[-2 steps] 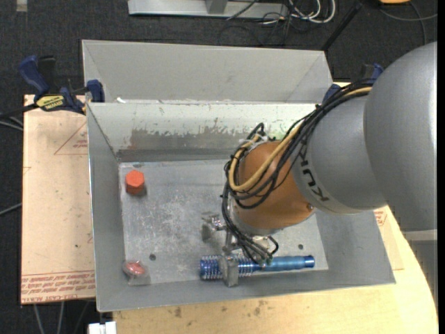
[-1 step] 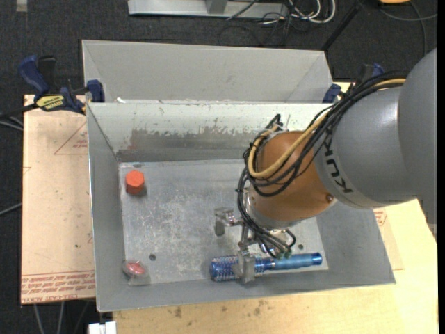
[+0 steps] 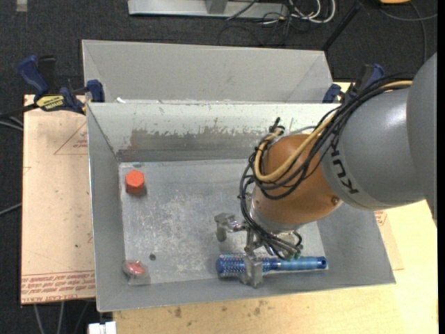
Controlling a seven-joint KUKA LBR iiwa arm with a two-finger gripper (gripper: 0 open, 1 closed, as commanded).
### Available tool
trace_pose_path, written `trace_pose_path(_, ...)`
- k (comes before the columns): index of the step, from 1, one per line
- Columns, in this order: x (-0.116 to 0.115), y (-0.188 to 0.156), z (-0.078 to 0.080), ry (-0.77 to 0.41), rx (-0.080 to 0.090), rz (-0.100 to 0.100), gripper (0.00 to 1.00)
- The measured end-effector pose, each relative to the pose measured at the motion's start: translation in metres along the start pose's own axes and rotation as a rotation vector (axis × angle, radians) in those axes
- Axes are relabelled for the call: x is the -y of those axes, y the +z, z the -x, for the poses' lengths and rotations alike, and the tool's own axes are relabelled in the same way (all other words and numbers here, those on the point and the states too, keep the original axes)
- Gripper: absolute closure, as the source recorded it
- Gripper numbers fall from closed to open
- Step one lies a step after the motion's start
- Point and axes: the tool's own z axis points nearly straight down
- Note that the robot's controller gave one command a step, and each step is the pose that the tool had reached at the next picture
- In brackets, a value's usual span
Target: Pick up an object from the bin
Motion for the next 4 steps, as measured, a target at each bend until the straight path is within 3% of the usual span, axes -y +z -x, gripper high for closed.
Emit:
trace_pose_path(1,-0.002,0.028,0.007,-0.071,0.024,-0.005,0.00)
trace_pose_path(2,0.011,0.028,0.002,0.041,0.024,-0.003,0.00)
trace_pose_path(3,0.010,0.032,-0.005,0.042,-0.001,0.000,1.00)
trace_pose_path(4,0.009,0.011,-0.005,0.043,0.001,0.000,1.00)
